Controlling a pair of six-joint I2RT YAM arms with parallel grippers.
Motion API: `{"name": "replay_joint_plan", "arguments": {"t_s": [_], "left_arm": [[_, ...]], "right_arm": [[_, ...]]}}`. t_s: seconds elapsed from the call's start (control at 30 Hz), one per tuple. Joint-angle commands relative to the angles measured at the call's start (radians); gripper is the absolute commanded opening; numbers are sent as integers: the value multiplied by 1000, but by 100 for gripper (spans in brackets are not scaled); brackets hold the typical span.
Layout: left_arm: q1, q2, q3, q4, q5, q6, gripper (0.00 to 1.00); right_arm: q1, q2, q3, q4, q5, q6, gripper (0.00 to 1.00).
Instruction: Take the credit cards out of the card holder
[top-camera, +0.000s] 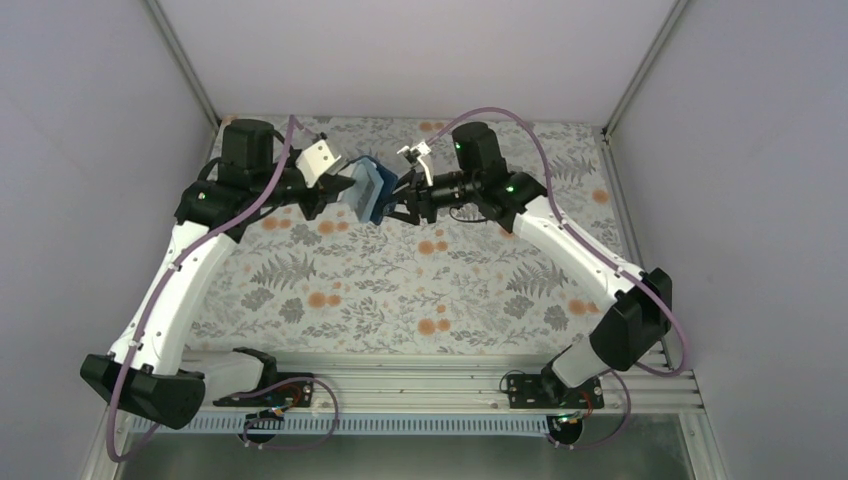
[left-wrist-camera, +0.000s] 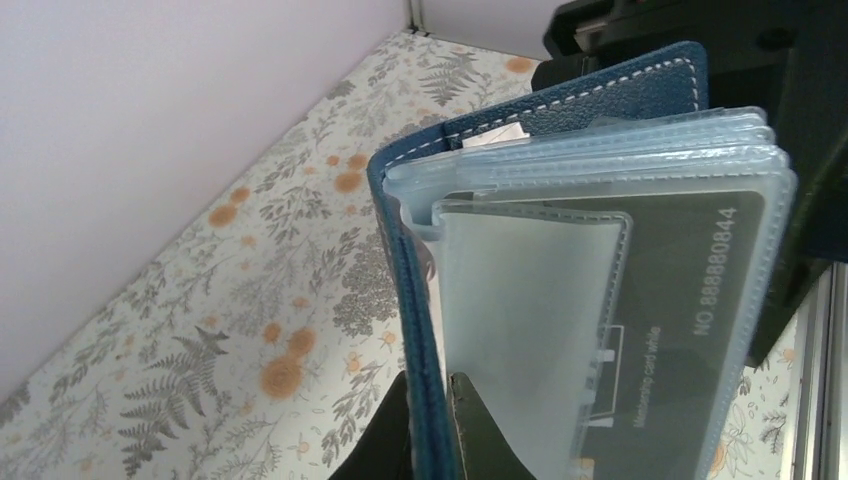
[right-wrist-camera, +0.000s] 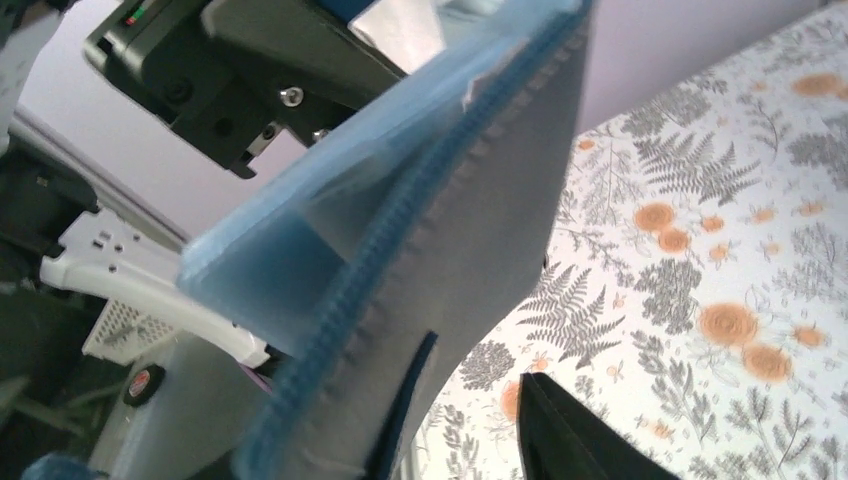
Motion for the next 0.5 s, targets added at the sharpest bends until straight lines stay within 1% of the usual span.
{"name": "replay_joint_plan", "arguments": {"t_s": [0.0,0.07,0.13,0.17,0.23,0.3,0.37,0.43,0.47], "left_arm": [[-4,-32,34,17,-60,-75,2],[-3,-36,47,10,-75,-84,2],[-3,-40,53,4,-76,-86,2],[-4,-41,53,4,-76,-87,2],[-4,-42,51,1,-64,-84,2],[-2,-40,49,-1,-40,-83,2],[-1,-40,49,-4,-12,-86,2],[0,-38,53,-9,12,-86,2],[1,-37,53,-9,21,-86,2]], "right_arm": [[-4,-70,-54,44,41,-75,53],[-4,-103,-96,91,35,-92,62],[-3,-135,-132,177,30,-66,71],[-3,-140,-142,220,19,-49,73],[2,-139,-160,299,24,2,74],[8,-128,-174,367,60,63,71],[9,-106,-172,403,85,104,65],[11,-83,-161,420,114,137,58],[11,-76,-157,422,126,145,52]]}}
